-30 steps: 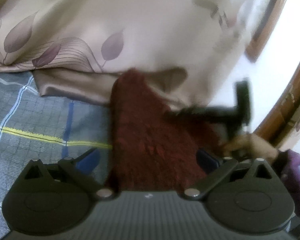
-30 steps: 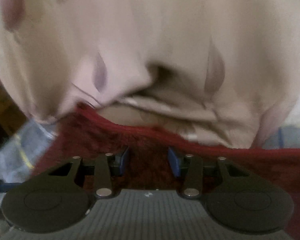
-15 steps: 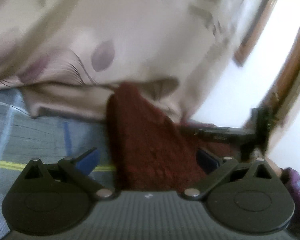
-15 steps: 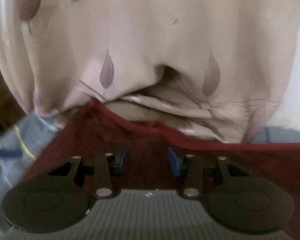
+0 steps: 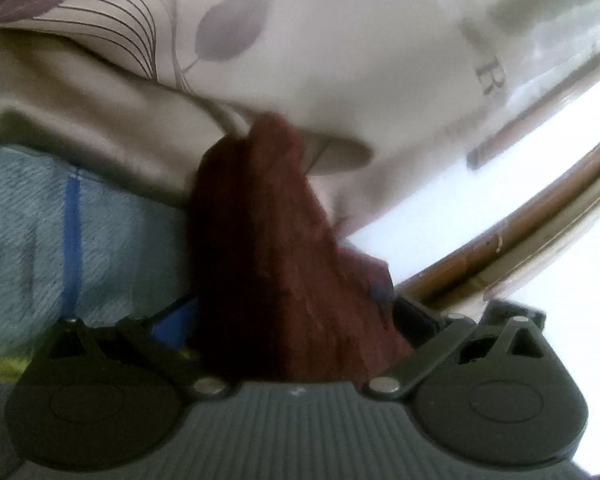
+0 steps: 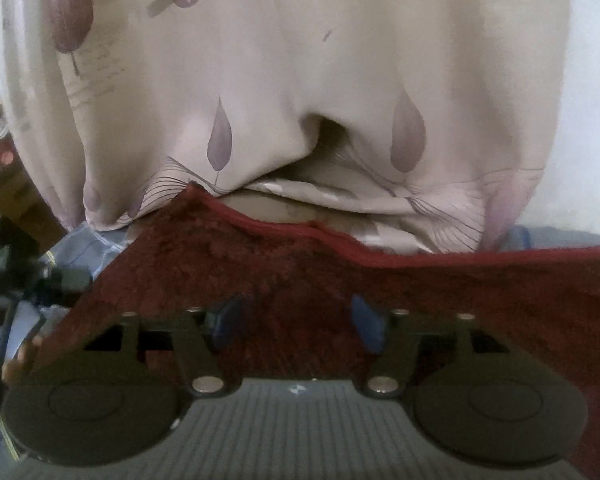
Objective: Fold small clothes
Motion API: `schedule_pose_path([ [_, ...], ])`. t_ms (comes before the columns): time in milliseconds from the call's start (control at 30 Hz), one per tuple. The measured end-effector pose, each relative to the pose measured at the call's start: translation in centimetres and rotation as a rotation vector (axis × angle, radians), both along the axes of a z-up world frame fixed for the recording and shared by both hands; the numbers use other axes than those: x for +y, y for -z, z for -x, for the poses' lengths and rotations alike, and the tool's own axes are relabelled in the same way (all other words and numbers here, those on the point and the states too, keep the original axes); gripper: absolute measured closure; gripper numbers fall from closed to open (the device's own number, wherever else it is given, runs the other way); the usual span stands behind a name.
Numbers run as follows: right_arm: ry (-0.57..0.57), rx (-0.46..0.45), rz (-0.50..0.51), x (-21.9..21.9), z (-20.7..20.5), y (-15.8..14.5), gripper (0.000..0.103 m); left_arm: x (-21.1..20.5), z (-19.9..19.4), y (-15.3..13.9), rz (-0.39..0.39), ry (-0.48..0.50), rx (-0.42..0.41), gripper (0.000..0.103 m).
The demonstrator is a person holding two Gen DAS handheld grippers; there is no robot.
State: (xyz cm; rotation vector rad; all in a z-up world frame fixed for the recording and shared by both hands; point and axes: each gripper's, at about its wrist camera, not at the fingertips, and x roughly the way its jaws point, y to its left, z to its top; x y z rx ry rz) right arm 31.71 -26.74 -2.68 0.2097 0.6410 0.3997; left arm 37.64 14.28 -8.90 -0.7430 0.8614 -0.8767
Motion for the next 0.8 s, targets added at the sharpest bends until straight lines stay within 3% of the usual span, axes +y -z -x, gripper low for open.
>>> schedule_pose_path([
  [167,0.025,0.017,-0.053,-1.6,0.0,1.3,0.039,-2.4,-1.8,0.2,0.033,0.079,0.019,0.000],
  [367,0.034,0.027,-0.127,-2.2,-0.2,2.5,0.037,-3.2,-1.6,-0.1,-0.019,0.084,-0.005,0.002],
  [467,0.047,0.024,-0.211,-3.1,-0.1,2.2,0.036,-3.5,-1.2,-0.3,-0.056,0.030,-0.005,0.018],
  [533,0.086,0.025,-0.227,-3.5,-0.5,1.7,0.036,-3.1,-1.1,0.0,-0.059,-0.009,0.024,0.059],
  [567,0.101,0.025,-0.238,-3.7,-0.8,1.5,0.036,-3.0,-1.0,-0.1,-0.072,-0.035,0.035,0.062],
  [600,0.113,0.038,-0.249,-3.8,-1.4,1.4,0.044,-2.8,-0.8,-0.2,-0.072,-0.045,0.039,0.064],
  [633,0.119,0.049,-0.248,-3.8,-2.0,1.2,0.063,-2.8,-0.6,-0.4,-0.072,-0.051,0.039,0.066],
  [700,0.120,0.079,-0.207,-3.1,-3.5,1.1,0.081,-3.1,-0.1,-1.3,-0.086,-0.062,0.034,0.066],
  [800,0.100,0.171,-0.128,-1.5,-6.1,2.4,0.084,-3.7,0.6,-2.9,-0.096,-0.087,0.026,0.068],
])
